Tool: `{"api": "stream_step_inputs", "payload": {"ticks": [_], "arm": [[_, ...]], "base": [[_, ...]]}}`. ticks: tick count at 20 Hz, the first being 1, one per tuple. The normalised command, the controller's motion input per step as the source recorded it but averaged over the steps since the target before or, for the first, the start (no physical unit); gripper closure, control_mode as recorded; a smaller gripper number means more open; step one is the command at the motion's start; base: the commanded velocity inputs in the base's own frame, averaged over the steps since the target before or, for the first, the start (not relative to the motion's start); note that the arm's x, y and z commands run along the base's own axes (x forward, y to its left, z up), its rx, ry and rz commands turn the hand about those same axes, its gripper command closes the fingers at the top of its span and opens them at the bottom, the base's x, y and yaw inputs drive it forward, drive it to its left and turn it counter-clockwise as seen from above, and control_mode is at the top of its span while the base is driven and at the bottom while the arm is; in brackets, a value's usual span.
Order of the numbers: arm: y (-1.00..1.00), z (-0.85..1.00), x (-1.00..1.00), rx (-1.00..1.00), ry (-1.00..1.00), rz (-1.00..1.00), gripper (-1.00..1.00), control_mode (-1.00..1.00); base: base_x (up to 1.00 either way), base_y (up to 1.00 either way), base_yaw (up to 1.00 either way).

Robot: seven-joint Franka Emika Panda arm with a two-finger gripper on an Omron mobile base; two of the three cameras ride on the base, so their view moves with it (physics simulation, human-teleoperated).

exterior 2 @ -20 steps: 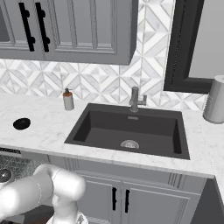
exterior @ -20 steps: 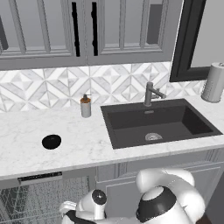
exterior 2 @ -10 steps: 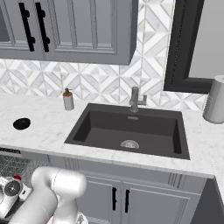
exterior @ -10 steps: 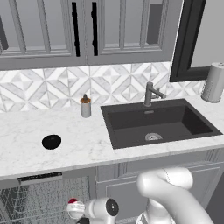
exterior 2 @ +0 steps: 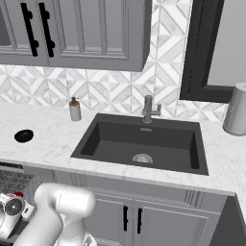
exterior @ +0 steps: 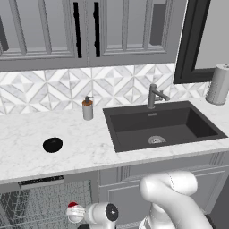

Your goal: Pick up the cup and bowl from the counter, place them in the dishwasher, and close the dishwasher door.

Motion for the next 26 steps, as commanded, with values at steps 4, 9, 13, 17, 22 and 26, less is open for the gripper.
{"api": "stream_step_inputs", "payload": {"ticks": [4, 9, 13, 17, 22, 26], "arm": [[0.05, -0.26, 0.14, -0.01, -0.02, 0.0, 1.0, -1.0], [0.03, -0.2, 0.31, 0.0, 0.0, 0.0, 1.0, -1.0], [0.0, -0.18, 0.29, 0.0, 0.0, 0.0, 1.0, -1.0], [0.0, -0.18, 0.22, 0.0, 0.0, 0.0, 1.0, -1.0], [0.04, -0.15, 0.09, 0.0, 0.2, 0.0, 1.0, -1.0], [0.12, -0.23, 0.0, 0.0, 0.37, 0.0, 1.0, -1.0]], "base": [[0.0, 0.0, 0.0], [0.0, 0.0, 0.0], [0.0, 0.0, 0.0], [0.0, 0.0, 0.0], [0.0, 0.0, 0.0], [0.0, 0.0, 0.0]]}}
